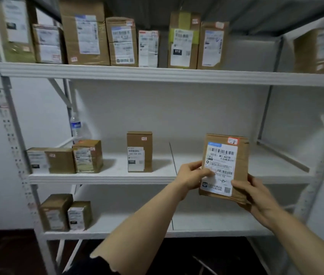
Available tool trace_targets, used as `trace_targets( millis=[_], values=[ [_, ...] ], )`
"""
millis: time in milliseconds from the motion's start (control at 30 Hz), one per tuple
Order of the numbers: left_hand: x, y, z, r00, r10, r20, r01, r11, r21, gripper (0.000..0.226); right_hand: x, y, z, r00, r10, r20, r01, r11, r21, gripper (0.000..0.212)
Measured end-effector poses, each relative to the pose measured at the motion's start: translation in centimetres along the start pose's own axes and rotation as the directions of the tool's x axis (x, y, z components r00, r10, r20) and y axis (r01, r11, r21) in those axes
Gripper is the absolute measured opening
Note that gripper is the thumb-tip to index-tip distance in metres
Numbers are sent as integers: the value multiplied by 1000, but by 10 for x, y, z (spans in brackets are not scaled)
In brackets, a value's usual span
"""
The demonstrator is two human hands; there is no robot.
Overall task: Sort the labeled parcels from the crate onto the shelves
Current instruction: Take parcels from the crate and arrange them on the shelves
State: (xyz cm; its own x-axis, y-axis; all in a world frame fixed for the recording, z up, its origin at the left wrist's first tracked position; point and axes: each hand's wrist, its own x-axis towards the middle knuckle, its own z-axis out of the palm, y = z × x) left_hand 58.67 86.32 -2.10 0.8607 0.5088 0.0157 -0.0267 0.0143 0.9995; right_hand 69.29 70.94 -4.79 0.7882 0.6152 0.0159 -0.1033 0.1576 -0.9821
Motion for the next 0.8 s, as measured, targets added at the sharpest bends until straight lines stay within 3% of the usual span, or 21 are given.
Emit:
trace_targets(
  millis=[133, 167, 233, 367, 567, 700, 800],
  values=[
    [16, -16, -14, 995, -58, -82, 56, 998, -20, 43, 34, 18, 12, 994, 59, 90, -59, 998, -3, 91],
    [21, -19, -20, 994, -63, -92, 62, 998, -21, 44, 42, 24, 16, 994, 59, 97, -57, 998, -20, 92],
    [31, -25, -29, 992, -55, -110, 55, 998, -3, 46, 58, 33, 25, 995, 52, 87, -47, 997, -58, 79],
    [54, -38, -53, 987, -39, -159, 51, 996, 72, 52, 96, 52, 42, 994, 61, 90, -47, 988, -144, 89],
    [94, -43, -98, 964, -36, -263, 66, 992, 105, 43, 155, 66, 76, 989, 90, 119, -56, 964, -262, 62],
    [127, -62, -157, 816, -27, -577, 115, 986, 117, 39, 197, 73, 101, 994, 59, 91, -29, 952, -305, 64],
    [141, -72, -206, 687, 7, -727, 166, 972, 165, 34, 228, 82, 114, 997, 50, 58, -27, 938, -345, 72]
  ],
)
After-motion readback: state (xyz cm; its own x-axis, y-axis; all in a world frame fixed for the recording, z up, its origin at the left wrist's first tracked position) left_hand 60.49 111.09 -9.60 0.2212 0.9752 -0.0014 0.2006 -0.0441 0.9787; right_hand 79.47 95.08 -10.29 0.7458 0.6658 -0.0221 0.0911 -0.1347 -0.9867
